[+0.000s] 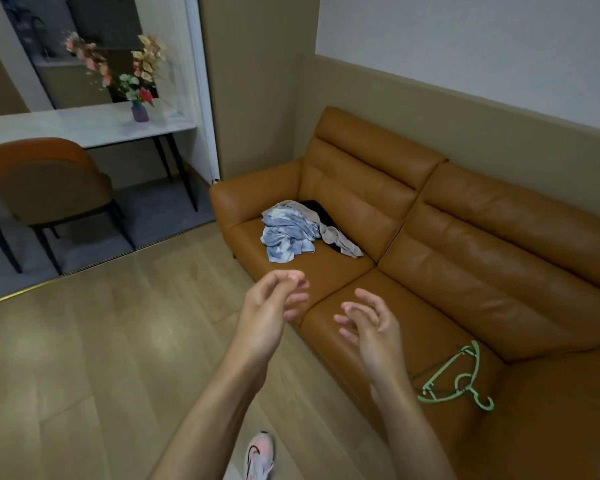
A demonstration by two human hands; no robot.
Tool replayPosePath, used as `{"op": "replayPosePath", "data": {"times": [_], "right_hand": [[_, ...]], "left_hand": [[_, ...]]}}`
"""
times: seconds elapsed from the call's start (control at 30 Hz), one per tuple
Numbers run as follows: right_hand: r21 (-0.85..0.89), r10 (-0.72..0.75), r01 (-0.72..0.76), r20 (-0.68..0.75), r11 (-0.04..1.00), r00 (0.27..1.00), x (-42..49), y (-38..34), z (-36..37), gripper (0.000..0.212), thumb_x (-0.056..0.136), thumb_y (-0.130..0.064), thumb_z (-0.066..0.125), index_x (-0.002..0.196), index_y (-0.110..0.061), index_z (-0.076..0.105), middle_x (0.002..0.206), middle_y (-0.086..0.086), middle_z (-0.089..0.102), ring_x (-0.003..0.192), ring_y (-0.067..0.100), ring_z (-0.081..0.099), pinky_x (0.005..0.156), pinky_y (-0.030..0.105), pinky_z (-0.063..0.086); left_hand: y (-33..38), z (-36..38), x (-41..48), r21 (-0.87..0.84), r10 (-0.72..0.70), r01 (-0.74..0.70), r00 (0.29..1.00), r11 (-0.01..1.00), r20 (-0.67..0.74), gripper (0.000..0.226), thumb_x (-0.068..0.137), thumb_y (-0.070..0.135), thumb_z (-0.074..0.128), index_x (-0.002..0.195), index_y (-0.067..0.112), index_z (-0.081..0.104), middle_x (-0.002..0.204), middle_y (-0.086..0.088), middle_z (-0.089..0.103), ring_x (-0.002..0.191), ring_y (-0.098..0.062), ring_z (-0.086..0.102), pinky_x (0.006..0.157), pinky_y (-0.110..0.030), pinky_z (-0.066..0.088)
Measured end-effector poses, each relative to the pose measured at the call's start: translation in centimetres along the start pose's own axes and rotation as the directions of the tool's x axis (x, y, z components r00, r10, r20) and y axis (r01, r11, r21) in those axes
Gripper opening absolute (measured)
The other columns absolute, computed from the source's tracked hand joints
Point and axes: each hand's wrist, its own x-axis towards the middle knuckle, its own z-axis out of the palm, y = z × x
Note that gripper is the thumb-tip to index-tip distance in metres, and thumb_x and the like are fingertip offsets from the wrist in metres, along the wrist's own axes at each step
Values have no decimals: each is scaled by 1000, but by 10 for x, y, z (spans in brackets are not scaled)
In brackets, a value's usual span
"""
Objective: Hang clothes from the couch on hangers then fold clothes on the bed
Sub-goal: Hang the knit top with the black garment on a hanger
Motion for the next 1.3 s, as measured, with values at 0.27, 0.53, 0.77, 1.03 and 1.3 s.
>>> {"op": "replayPosePath", "data": {"times": [0.27,0.53,0.77,1.03,1.3], "right_hand": [[-64,21,-28,-103,998,994,183,-16,41,32,100,-16,59,131,-22,57,108,-1,71,89,8,73,90,35,58],[11,91,-91,-165,996,982,342,-12,46,30,100,-16,60,129,-22,57,114,6,71,91,16,74,80,34,56],[38,154,-151,-92,988,984,485,-9,49,25,101,-19,60,124,-27,59,115,2,70,95,11,73,93,35,57],[-24,248,-249,-41,968,968,636,-11,61,31,101,-20,60,132,-21,57,114,3,71,94,9,74,94,36,58],[-24,363,-374,-184,927,913,752,23,71,23,100,-17,61,123,-22,63,111,8,70,100,28,70,90,43,59]], "left_hand": [[11,36,214,1,-51,51,993,999,108,20,102,24,53,105,14,71,106,-2,76,102,-18,71,93,-36,51],[10,96,365,89,-141,122,955,989,262,25,101,26,54,107,7,70,108,-7,73,108,-23,67,97,-37,51],[-13,150,506,150,-198,167,954,975,224,25,103,26,53,107,9,71,108,-5,74,107,-26,67,97,-41,51],[-43,192,643,172,-307,280,938,945,161,27,104,23,51,111,4,68,103,-7,73,95,-18,66,91,-37,50],[-142,223,786,280,-550,506,828,816,107,18,103,20,53,91,12,64,89,-5,66,83,-17,60,71,-28,44]]}}
